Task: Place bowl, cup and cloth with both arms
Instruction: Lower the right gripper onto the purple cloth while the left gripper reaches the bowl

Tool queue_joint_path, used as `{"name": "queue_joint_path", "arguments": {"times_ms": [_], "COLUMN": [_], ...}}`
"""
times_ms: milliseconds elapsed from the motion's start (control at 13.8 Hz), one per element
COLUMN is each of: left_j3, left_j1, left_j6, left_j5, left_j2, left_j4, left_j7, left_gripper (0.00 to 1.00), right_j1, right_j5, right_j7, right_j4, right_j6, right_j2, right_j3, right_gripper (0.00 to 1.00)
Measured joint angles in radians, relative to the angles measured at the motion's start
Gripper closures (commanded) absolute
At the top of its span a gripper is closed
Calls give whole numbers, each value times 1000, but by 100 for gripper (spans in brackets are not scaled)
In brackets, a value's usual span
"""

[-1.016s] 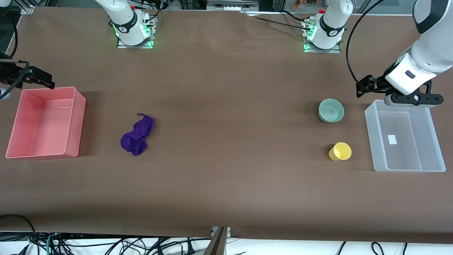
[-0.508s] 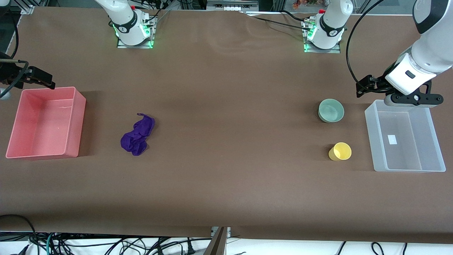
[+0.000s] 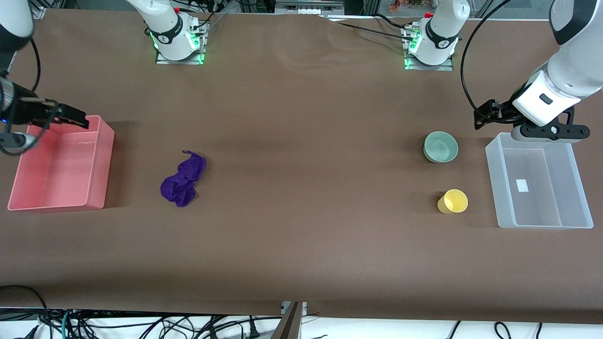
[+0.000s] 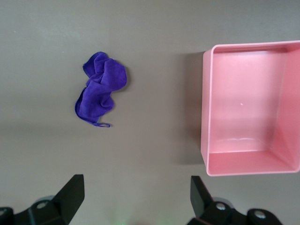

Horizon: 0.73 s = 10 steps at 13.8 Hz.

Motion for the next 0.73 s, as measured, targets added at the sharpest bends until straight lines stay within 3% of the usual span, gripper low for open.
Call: {"name": "queue_joint_path", "arguments": {"times_ms": [435,725], "left_j3": [-2,-25], "left_j1": [0,-1], "left_j6": [-55,-110], "left_j5": [0,5], "left_j2": [0,3], "left_j4": [1,-47], "left_j7": [0,0], "left_gripper": [0,0], "right_j1": [2,27], "right_j5": [15,30], "right_j7": [4,180], "right_j4": [-231,-332], "right_j6": [272,478], "right_j2": [41,130], "right_j3": [45,100], "right_gripper": [0,0]}}
